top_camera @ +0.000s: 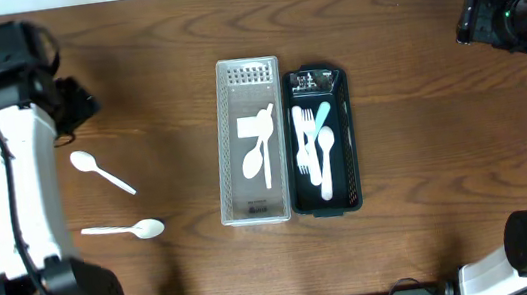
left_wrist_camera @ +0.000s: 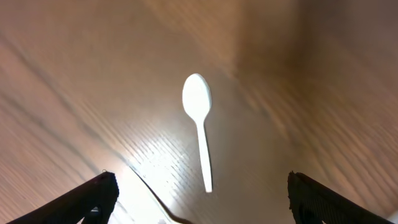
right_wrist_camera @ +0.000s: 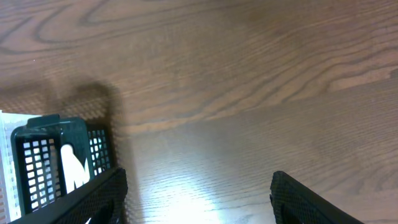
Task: Pack container
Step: 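Return the left gripper to a white spoon and grasp it, then lift the held spoon toward the clear basket with the left gripper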
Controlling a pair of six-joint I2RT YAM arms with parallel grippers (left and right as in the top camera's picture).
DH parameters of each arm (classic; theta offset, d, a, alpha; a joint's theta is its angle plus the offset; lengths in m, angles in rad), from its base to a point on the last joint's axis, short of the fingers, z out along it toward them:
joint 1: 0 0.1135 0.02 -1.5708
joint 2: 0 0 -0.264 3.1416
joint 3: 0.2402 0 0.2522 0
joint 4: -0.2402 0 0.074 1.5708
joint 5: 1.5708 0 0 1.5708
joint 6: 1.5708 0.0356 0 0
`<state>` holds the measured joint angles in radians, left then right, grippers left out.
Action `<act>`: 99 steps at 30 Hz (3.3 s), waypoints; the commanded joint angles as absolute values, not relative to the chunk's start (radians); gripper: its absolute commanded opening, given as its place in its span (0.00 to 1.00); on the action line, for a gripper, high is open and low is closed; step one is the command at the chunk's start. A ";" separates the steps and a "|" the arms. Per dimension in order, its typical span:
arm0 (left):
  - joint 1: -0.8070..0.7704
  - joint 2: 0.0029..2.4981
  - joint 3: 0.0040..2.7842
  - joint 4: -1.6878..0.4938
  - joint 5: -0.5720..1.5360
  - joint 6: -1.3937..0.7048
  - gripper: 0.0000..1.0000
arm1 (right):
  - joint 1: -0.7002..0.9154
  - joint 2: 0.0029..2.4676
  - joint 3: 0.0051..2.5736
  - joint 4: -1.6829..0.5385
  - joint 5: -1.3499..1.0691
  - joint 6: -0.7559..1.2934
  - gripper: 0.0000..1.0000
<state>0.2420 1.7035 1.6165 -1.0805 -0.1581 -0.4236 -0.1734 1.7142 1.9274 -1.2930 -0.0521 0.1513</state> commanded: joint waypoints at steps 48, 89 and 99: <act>0.300 2.061 1.323 -0.746 0.015 -0.484 0.57 | -0.171 1.721 1.921 -1.319 -0.030 0.152 0.76; 0.056 1.668 1.429 -0.805 0.017 -0.247 0.06 | -0.171 1.721 1.921 -1.328 -0.031 0.152 0.77; -0.365 1.467 1.431 -0.810 0.019 -0.068 0.06 | -0.171 1.721 1.921 -1.319 -0.030 0.152 0.77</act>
<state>-0.2810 1.4475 1.4319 -0.8036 0.0238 -0.1318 -0.1734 1.7142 1.9270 -1.3197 -0.0441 0.1516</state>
